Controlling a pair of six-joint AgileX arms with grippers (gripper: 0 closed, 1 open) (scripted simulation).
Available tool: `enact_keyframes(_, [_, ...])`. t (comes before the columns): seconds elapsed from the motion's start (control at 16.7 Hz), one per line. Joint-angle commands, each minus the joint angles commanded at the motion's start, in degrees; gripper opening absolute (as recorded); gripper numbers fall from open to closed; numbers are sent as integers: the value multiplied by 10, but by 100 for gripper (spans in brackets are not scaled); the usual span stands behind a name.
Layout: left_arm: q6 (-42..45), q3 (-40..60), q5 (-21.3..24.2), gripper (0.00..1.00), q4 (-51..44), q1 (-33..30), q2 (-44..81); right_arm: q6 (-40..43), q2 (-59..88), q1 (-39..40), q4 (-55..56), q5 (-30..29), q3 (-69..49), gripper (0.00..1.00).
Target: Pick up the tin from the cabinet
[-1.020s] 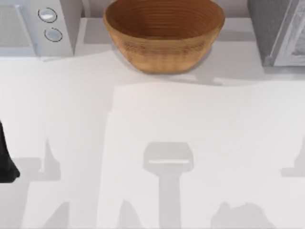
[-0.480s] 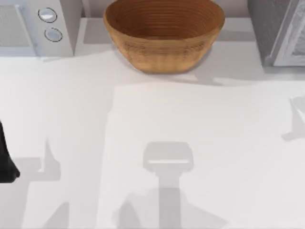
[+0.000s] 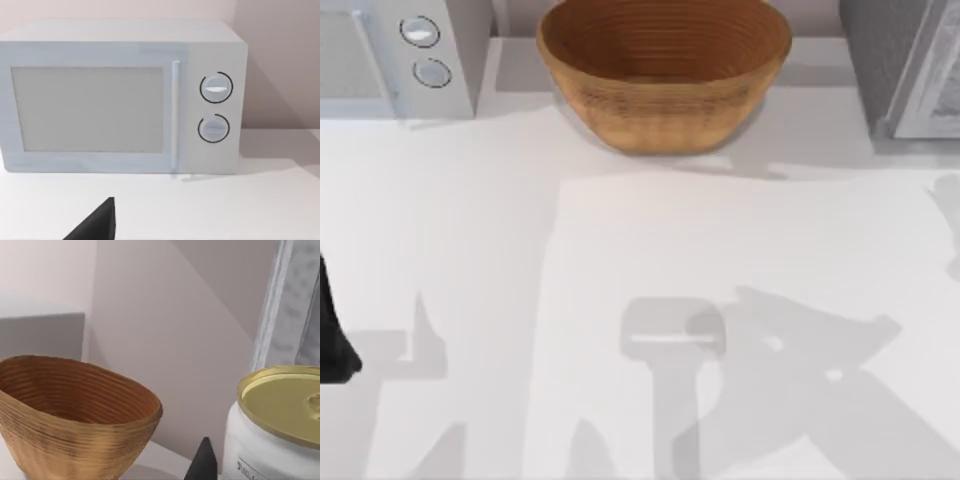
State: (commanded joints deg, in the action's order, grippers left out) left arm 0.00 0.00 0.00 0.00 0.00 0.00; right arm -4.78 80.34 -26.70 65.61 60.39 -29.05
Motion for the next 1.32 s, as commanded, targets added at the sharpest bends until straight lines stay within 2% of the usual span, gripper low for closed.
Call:
enact_keyframes(0.24, [0,0,0,100,0,0,0,-22,225,-30,124,112,-32,0])
enact_keyframes(0.54, [0,0,0,100,0,0,0,-18,436,-63,248,180,-65,0])
enact_keyframes(0.84, [0,0,0,100,0,0,0,8,518,-92,319,181,-93,0])
enact_keyframes(1.32, [0,0,0,100,0,0,0,13,525,-74,315,162,-99,0])
